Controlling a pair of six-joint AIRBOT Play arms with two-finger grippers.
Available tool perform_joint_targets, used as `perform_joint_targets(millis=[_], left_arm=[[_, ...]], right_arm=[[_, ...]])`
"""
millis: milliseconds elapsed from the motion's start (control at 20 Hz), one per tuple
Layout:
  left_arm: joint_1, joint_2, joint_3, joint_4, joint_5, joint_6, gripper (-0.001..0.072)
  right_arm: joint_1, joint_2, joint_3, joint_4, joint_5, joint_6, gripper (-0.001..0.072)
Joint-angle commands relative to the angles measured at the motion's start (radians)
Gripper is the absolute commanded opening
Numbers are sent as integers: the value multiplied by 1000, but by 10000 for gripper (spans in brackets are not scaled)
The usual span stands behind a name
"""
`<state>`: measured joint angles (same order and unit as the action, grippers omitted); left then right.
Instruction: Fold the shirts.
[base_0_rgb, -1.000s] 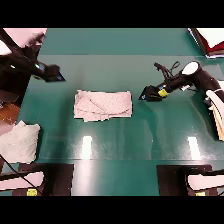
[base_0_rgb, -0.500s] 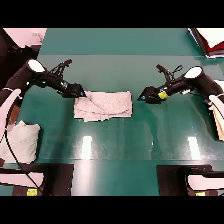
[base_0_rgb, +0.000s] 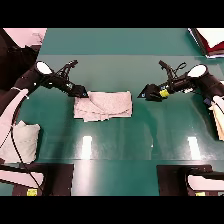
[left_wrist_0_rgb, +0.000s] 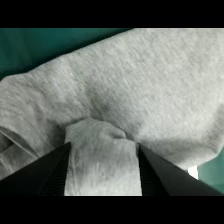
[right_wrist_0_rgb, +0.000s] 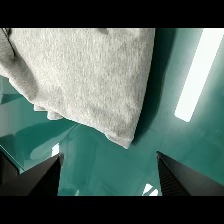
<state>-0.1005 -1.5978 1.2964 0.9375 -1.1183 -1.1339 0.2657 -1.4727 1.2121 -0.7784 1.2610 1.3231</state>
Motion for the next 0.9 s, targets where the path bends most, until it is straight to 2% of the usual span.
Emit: perform_joint_targets(millis=[0,250,300,350,550,750,850], left_arm=[[-3,-30,1,-2,27,7,470],[-3,-30,1,-2,-43,7,453],[-3,-30,1,-1,-69,9,182],[-3,-30,2,1,-92,16,27],[-3,-19,51,30,-213,7,20],[-3,116,26,167,-291,-25,20],[-3,162,-14,185,-375,-41,22]], right_arm=[[0,2,-1,1,25,1,654],[0,2,0,1,22,1,654],[0,2,0,1,22,1,653],[0,2,0,1,22,1,653],[0,2,-1,-1,36,1,648],[0,2,-1,-4,71,0,648],[0,2,-1,-3,62,0,648]])
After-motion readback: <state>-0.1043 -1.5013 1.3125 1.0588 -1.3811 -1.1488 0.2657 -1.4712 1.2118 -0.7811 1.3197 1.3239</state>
